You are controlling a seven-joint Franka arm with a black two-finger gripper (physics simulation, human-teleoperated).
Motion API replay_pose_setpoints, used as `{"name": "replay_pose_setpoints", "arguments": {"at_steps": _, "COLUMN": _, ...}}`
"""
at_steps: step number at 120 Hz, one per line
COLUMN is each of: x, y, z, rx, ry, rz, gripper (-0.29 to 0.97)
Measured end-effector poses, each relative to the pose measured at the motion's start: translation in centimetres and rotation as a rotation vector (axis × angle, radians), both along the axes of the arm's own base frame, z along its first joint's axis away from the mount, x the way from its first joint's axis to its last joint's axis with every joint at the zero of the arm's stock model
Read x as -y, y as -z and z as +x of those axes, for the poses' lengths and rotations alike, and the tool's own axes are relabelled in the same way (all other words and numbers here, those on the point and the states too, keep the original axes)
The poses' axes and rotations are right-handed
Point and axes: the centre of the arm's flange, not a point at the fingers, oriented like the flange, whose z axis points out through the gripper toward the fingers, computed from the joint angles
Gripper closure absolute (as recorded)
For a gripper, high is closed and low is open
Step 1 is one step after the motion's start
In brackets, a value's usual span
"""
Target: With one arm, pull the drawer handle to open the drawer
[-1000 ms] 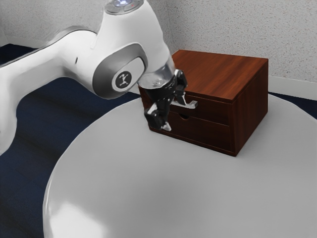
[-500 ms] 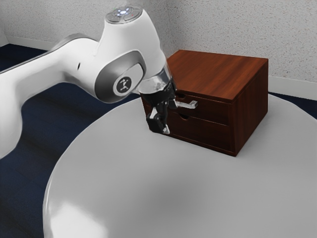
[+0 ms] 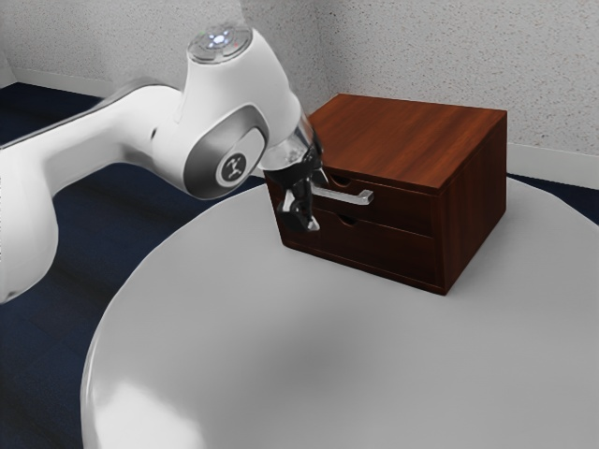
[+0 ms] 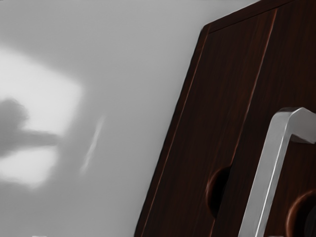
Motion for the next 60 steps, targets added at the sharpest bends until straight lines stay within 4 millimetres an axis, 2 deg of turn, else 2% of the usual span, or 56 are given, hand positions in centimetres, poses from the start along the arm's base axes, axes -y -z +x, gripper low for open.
{"name": "replay_pose_setpoints", "arguments": {"at_steps": 19, "x": -1.2, "y": 1.6, "z": 1.0, "rx": -0.012, "ry": 0.022, "rz": 0.029, "gripper": 0.12}}
{"name": "replay_pose_setpoints", "arguments": {"at_steps": 36, "x": -1.4, "y": 2.6, "z": 1.6, "rx": -0.019, "ry": 0.054, "rz": 0.050, "gripper": 0.12}}
{"name": "replay_pose_setpoints", "arguments": {"at_steps": 60, "x": -1.8, "y": 2.3, "z": 1.9, "rx": 0.003, "ry": 0.108, "rz": 0.075, "gripper": 0.12}}
